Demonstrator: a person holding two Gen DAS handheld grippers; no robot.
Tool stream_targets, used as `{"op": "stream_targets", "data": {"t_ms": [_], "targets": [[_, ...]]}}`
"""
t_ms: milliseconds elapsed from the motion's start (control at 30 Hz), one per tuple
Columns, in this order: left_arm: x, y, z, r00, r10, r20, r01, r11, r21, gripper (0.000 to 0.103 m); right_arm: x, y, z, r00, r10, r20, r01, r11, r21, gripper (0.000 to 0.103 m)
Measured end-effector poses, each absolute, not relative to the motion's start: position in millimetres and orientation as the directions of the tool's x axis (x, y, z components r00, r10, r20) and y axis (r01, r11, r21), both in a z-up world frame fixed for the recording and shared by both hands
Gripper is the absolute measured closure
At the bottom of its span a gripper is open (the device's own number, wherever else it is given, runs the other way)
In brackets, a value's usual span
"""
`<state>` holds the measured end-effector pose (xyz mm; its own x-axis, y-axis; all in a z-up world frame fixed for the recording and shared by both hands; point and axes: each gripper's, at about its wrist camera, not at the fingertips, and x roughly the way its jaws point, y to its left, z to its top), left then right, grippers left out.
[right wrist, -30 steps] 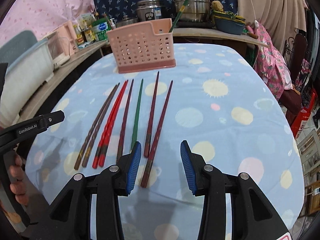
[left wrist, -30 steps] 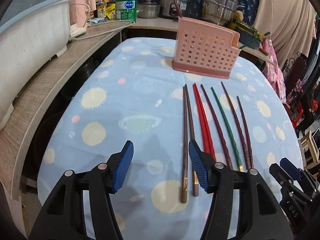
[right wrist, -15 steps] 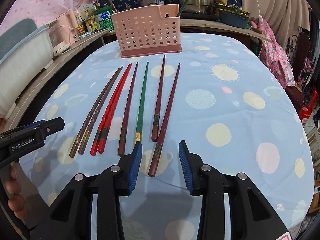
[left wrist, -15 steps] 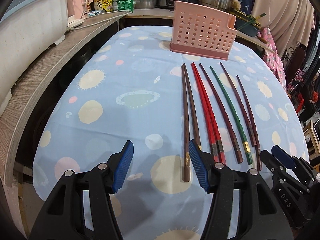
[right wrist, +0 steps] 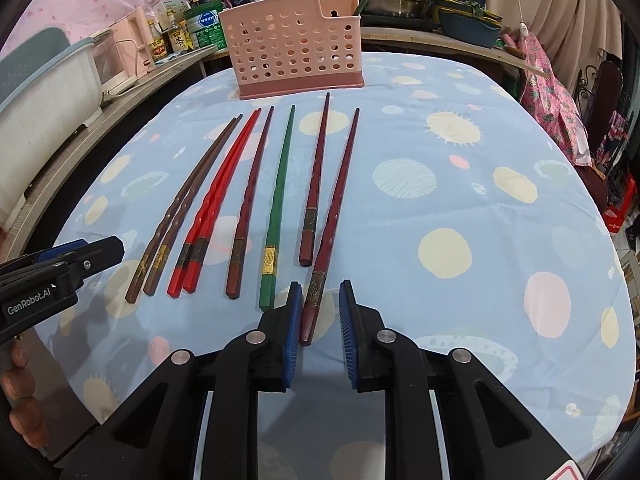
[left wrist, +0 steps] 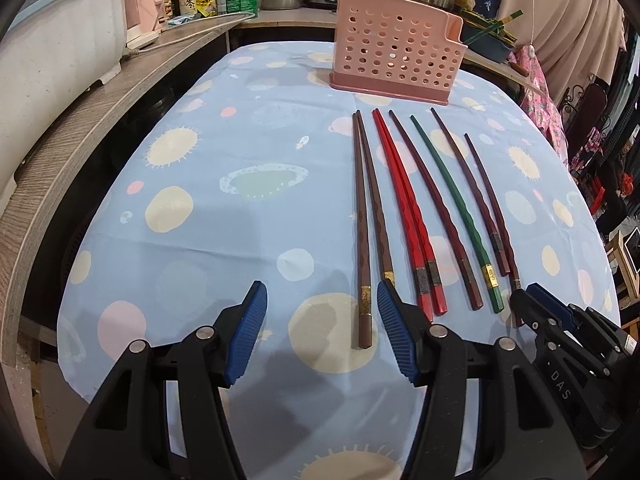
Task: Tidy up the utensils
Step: 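Move both open tools back down to the chopsticks on the tablecloth, then grasp a dark red chopstick with the right tool while the left tool grasps a brown chopstick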
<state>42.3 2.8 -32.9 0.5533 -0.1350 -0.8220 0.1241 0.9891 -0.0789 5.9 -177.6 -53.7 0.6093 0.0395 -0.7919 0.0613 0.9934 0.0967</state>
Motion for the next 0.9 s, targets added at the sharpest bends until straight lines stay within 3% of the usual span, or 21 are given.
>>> {"op": "stream_targets", "data": {"t_ms": [500,900], "targets": [[42.1,-3.9,-39.9,0.535,-0.137,-0.834,0.14,0.987,-0.072,0.048,3.2,-185.8,-55.3,0.616,0.028,-0.787,0.081,0.992,0.099,0.095],[43.8,-4.0,-47.3,0.517,-0.137,-0.845,0.146,0.987,-0.07,0.049,0.4,-198.6,-55.9,0.619,0.016,-0.786,0.113,0.988,0.109,0.096]]}}
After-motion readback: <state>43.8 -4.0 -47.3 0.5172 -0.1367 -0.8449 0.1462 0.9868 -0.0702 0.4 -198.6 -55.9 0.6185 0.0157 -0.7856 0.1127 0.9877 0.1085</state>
